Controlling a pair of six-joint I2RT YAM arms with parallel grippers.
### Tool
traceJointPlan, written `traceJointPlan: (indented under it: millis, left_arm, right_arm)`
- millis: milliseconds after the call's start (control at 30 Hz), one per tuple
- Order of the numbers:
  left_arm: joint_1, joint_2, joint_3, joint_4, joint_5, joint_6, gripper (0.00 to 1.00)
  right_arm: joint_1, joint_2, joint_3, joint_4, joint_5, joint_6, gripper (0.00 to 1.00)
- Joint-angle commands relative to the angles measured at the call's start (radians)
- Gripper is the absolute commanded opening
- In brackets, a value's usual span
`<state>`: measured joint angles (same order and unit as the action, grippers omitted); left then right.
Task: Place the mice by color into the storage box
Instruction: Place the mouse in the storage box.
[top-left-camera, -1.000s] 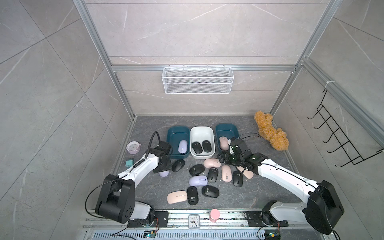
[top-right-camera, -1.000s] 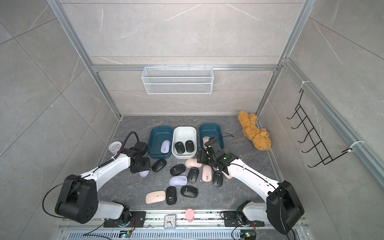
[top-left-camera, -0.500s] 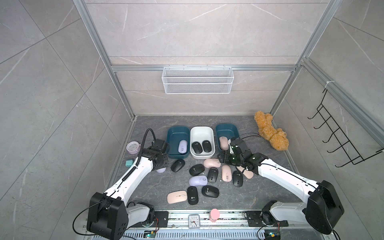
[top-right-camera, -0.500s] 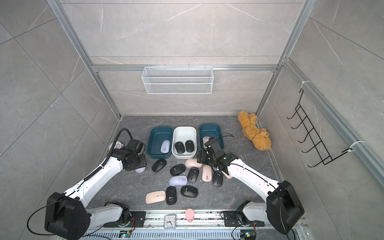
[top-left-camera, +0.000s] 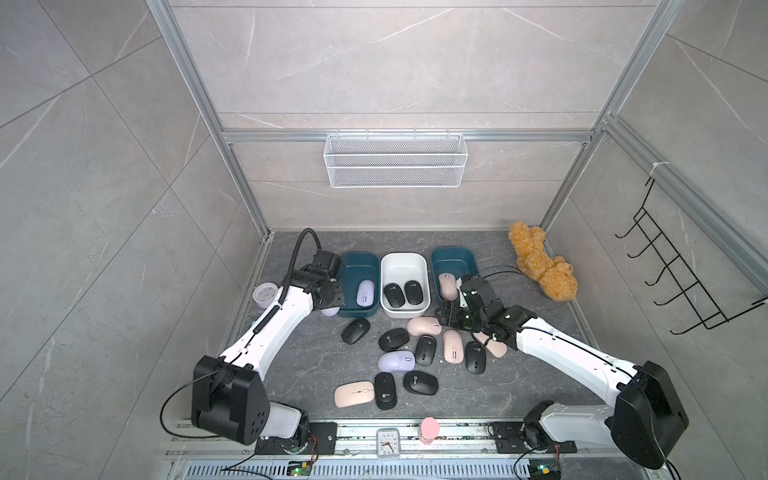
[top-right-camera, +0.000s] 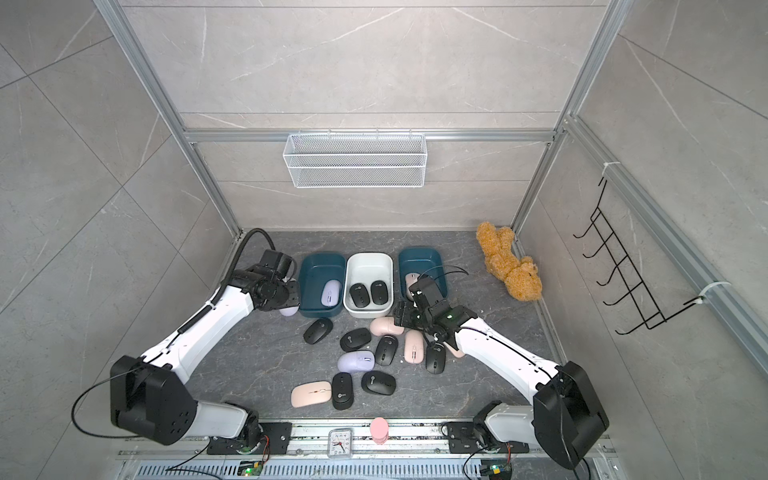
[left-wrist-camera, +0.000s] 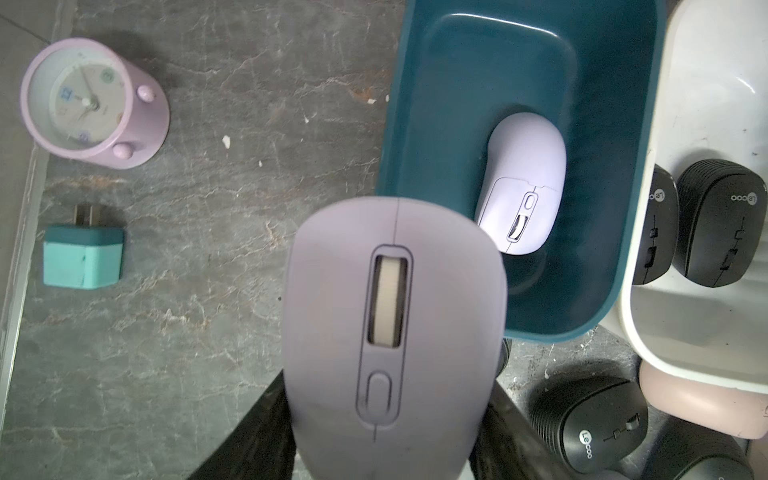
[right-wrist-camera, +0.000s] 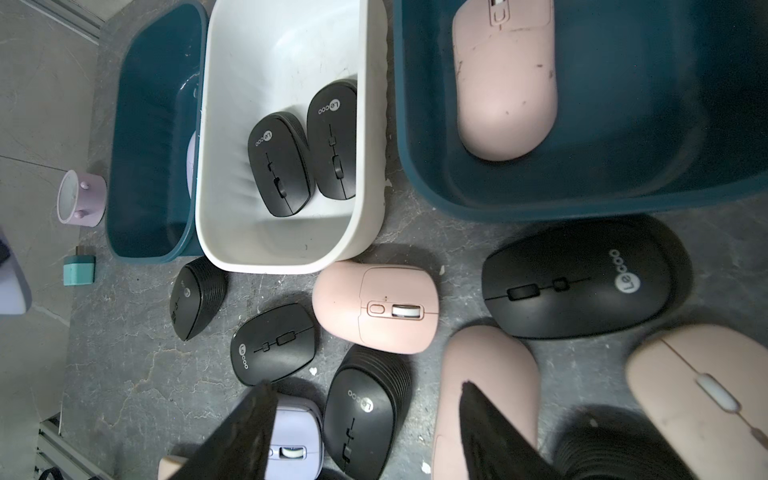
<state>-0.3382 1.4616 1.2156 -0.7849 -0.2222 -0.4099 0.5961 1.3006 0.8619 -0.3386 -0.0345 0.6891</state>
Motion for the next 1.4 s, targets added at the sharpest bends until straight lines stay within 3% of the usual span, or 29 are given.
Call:
traceJointPlan:
  millis: [0, 267, 767, 1367]
  left_arm:
    - [-0.02, 0.065, 0.078, 0.032, 0.031, 0.06, 0.55]
    - [-0.071, 0.273, 0.216, 0.016, 0.014, 0.119, 0.56]
    - [-0.071, 0.459, 0.295, 0.02, -0.023, 0.116, 0.55]
    - [-0.071, 0.54, 0.351, -0.019, -0.111, 0.099, 0.56]
  right_arm:
    - [-0.001, -0.02, 0.015, -0.003, 0.007, 0.005, 0.71]
    - [-0.001, -0.043, 0.005, -0.028, 0.035, -0.006, 0.71]
    - [0.0, -0.004, -0.007, 0.003, 0.028, -0.004, 0.71]
    - [-0.001, 0.014, -0.024, 0.023, 0.018, -0.002, 0.71]
